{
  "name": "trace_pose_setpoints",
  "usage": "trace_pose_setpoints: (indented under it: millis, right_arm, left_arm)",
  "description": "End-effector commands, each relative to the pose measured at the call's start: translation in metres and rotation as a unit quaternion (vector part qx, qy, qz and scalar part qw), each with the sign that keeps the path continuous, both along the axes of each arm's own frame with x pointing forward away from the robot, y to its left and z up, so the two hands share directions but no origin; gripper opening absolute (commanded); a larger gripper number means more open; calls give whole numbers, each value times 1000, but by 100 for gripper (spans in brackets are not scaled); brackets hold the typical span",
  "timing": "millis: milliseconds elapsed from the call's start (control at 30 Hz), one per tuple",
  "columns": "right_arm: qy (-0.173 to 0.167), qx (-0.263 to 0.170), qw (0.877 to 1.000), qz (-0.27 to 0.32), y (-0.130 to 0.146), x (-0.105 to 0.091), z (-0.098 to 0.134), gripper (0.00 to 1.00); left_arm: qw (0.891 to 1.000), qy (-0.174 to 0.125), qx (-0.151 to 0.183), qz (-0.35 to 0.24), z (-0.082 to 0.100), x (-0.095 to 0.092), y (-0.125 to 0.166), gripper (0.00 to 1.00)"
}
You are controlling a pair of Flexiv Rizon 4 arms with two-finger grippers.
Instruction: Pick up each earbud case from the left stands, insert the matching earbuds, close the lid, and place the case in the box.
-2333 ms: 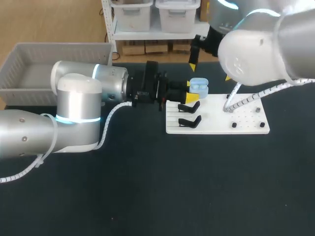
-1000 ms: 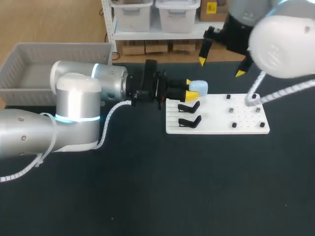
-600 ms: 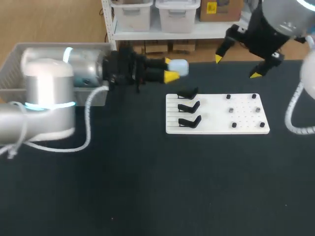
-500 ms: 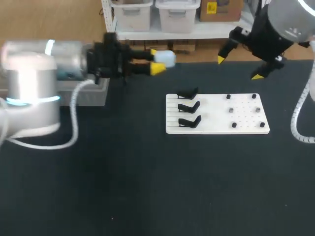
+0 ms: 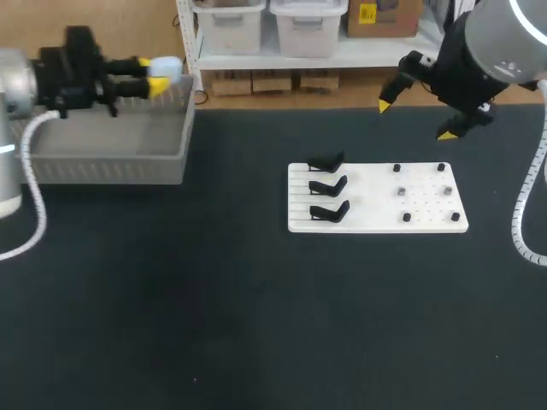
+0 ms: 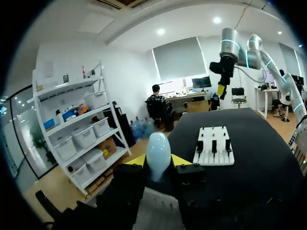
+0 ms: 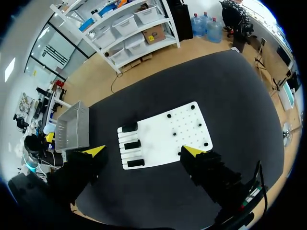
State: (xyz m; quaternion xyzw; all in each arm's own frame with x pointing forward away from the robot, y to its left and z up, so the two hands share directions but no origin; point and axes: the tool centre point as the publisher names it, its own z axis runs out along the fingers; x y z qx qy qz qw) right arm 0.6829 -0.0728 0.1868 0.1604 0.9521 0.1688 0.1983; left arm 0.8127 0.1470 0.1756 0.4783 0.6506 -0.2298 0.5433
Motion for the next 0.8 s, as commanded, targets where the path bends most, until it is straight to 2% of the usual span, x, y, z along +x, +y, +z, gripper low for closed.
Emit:
trace_pose_setpoints:
  millis: [33,233,433,467,500,533,800]
  right_arm:
    - [-4,0,1000,-2,0,-2,-1,100]
    - [-4,0,1000,-2,0,-2,-1,100]
    - [-4,0,1000,-2,0,-2,-1,100]
    - [-4,0,1000,-2,0,-2,-1,100]
    - [-4,0,1000,-2,0,-2,-1,100]
    - [-4,0,1000,-2,0,-2,-1,100]
    - [-4,0,1000,-2,0,-2,-1,100]
  left_arm:
    - [997,25,22,76,-13,16,34,0]
    - [995,42,10,87,-35,41,58,0]
    - [996,48,7,72,-41,48,66,0]
    - [996,51,8,74,-42,47,67,5]
    - [996,55,9,76,-43,47,69,24]
    - [995,57,5,77,-43,46,71,100]
    - [994,59,6,89,-41,39,75,100]
